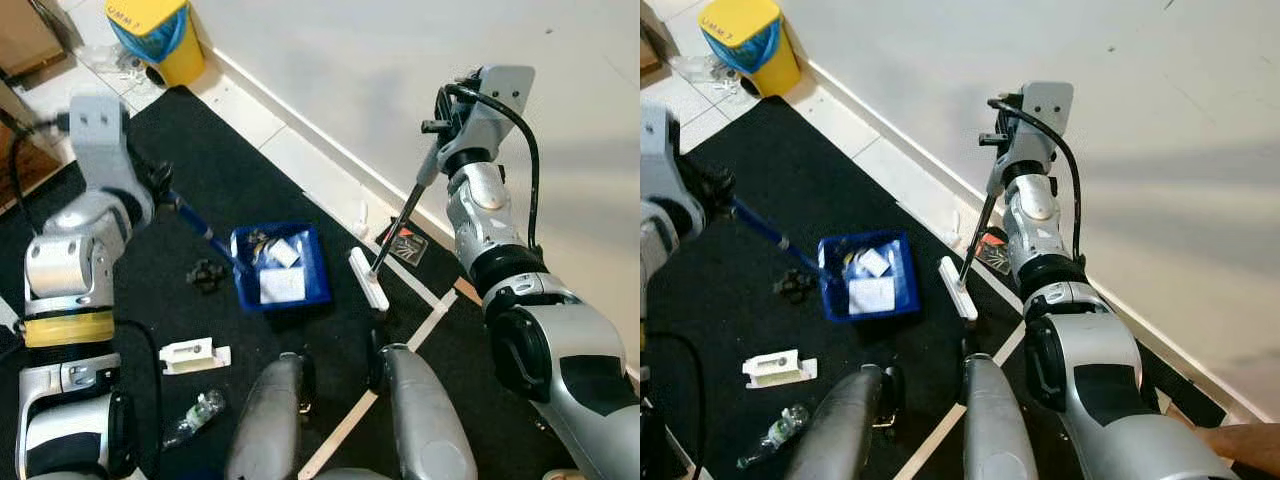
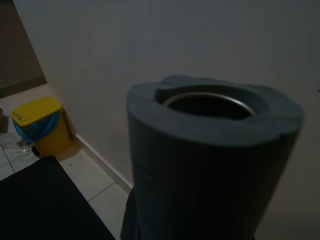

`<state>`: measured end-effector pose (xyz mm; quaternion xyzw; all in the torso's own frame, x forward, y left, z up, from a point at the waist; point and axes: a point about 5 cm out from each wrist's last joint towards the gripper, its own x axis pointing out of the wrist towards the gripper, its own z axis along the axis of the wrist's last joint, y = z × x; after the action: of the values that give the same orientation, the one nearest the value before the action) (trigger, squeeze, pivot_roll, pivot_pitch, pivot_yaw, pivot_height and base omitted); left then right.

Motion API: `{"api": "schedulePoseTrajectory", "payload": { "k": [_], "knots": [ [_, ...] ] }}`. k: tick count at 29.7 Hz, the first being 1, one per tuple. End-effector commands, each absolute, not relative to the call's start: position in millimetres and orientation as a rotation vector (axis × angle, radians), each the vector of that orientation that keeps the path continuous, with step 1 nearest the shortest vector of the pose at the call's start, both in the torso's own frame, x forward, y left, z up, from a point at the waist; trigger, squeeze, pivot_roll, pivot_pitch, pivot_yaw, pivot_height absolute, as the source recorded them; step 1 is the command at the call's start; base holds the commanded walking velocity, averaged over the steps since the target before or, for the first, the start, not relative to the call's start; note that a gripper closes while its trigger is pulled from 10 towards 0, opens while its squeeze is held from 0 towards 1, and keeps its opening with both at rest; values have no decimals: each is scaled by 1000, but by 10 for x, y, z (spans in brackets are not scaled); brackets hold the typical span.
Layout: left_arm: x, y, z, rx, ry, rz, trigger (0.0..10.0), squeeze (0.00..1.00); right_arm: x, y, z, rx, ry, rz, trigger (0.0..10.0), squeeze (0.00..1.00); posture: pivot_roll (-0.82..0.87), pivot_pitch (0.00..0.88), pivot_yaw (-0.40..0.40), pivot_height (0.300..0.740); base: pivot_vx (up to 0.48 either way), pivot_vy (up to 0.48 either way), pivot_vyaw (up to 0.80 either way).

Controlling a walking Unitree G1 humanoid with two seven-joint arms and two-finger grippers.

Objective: Sweep floor

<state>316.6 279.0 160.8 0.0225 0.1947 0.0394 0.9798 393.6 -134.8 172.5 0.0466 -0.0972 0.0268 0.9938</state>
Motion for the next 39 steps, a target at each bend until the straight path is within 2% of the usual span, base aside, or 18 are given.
{"api": "schedulePoseTrajectory", "payload": {
  "k": [1, 16, 20, 28, 39],
  "knots": [
    [3109, 2893, 1384, 35, 454, 132, 10000, 0, 3943, -1390, 1751, 95, -210, 39, 10000, 0, 103, 262, -27, 740, 0, 0, 0],
    [3031, 3151, 1460, 4, 403, 190, 10000, 0, 3943, -1323, 1737, 92, -202, 61, 10000, 0, 114, 269, -41, 740, 0, 0, 0],
    [2982, 3222, 1555, 51, 379, 185, 10000, 0, 3948, -1310, 1752, 94, -205, 68, 10000, 0, 116, 271, -40, 740, 0, 0, 0],
    [2883, 3241, 1635, 108, 365, 145, 10000, 0, 3948, -1287, 1744, 101, -201, 77, 10000, 0, 128, 274, -41, 740, 0, 0, 0],
    [2790, 3207, 1448, 151, 432, 123, 10000, 0, 3948, -1261, 1736, 104, -195, 90, 10000, 0, 124, 271, -42, 740, 0, 0, 0]
  ]
}}
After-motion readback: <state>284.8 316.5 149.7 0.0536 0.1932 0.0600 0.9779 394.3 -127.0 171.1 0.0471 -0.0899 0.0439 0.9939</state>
